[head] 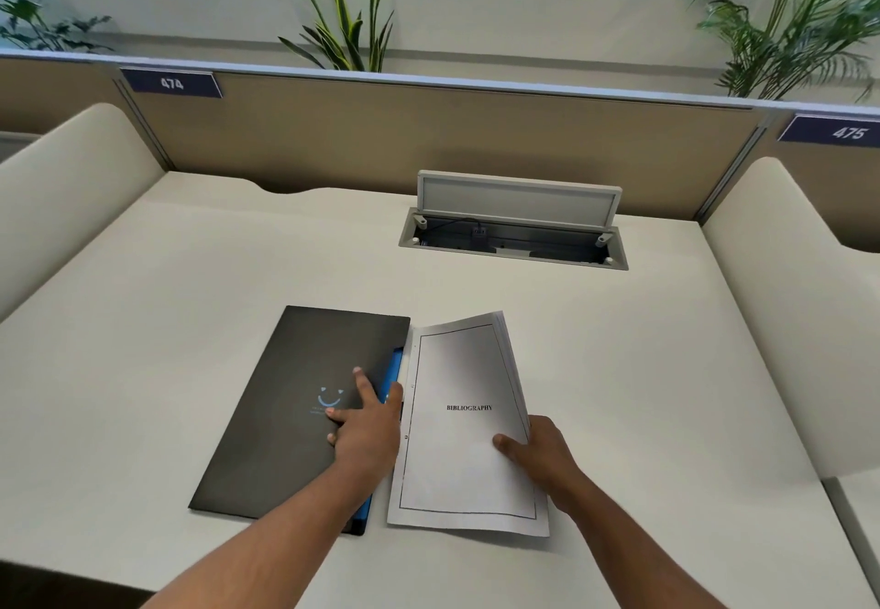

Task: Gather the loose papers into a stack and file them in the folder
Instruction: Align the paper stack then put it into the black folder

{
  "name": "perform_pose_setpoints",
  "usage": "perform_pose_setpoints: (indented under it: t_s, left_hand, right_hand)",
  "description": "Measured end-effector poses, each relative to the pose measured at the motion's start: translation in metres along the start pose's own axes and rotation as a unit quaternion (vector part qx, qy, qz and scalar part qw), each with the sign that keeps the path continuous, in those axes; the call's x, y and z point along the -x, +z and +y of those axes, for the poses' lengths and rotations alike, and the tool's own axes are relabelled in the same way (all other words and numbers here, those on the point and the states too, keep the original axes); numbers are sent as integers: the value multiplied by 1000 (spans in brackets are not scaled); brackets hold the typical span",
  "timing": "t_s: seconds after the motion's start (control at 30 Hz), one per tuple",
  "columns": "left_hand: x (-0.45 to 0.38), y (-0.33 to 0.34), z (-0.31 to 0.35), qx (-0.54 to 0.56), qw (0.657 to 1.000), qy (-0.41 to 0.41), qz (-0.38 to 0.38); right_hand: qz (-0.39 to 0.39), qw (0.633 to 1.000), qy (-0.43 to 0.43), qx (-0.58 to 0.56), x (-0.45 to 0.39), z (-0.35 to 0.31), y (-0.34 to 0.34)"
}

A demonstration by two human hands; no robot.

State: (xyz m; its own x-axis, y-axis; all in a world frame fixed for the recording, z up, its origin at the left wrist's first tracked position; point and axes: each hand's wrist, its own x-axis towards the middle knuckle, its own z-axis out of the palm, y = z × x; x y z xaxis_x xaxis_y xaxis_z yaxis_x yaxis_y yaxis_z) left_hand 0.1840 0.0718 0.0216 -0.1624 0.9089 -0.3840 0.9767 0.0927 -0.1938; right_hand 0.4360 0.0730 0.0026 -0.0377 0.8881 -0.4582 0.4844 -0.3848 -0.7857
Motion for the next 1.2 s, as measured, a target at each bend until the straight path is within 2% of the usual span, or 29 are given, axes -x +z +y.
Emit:
perform_pose_setpoints:
  t_s: [0.07, 0.2, 0.6, 0.77, 0.93, 1.1, 1.2]
  left_hand:
    - [3, -4, -7, -22, 1000, 13, -7]
    - [13, -17, -20, 62, 998, -6, -12]
    - [21, -54, -32, 196, 972, -33, 127]
    - [18, -52, -44, 219, 965, -28, 144]
    - [7, -55, -57, 337, 929, -24, 151]
    - [0, -57, -64, 425, 893, 3, 151]
    - [-1, -57, -64, 430, 889, 11, 156]
  right_hand:
    - [-2, 1000, 0, -17, 0, 1, 0]
    - [-5, 999, 1, -53, 0, 4, -1]
    - [-38, 986, -3, -164, 1, -12, -6]
    - [-48, 977, -1, -206, 5, -14, -12]
    - [-58, 972, -18, -227, 11, -21, -18]
    - [-93, 979, -28, -178, 12, -44, -15]
    - [-92, 989, -20, -116, 8, -62, -8]
